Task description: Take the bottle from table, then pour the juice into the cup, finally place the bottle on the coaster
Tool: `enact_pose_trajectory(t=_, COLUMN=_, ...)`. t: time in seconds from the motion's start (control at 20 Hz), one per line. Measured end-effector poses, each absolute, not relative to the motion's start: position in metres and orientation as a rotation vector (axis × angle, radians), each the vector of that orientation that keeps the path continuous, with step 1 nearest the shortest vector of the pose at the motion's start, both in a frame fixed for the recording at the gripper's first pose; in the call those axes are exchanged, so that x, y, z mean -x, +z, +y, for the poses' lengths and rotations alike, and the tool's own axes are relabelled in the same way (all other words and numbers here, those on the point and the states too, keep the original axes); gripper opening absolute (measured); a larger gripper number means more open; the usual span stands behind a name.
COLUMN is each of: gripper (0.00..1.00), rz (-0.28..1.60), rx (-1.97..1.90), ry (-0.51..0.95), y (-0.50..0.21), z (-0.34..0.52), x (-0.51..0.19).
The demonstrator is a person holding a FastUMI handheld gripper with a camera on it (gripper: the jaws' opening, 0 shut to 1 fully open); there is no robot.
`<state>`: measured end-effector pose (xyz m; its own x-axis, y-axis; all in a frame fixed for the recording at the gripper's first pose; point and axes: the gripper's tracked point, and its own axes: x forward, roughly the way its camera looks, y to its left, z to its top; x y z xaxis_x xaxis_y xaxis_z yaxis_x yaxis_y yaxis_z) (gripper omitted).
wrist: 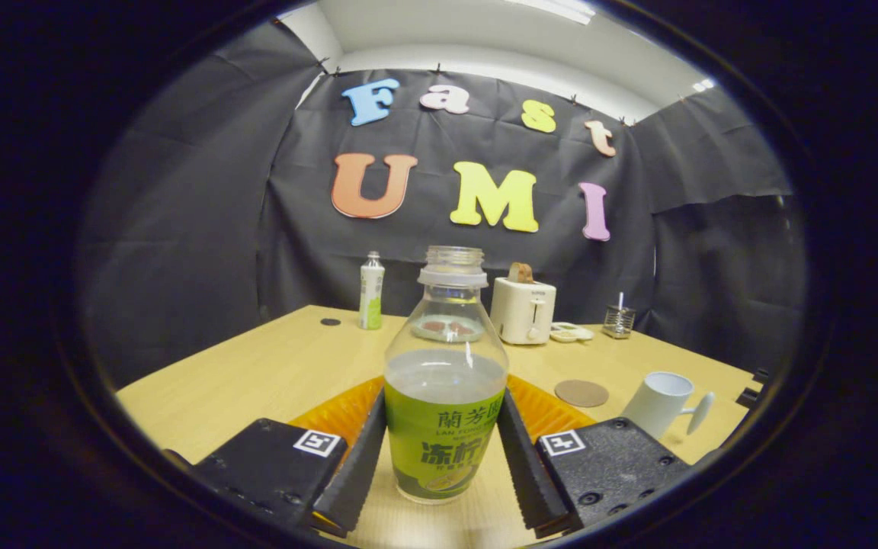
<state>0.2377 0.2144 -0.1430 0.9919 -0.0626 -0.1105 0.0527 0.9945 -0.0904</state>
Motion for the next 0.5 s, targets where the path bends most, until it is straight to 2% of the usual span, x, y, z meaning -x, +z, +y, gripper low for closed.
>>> enact_pose_trajectory(t=0.5, gripper=0.81, rz=0.078, rx=-0.021, ry=-0.011, y=-0.106, z=0.192, x=-0.209)
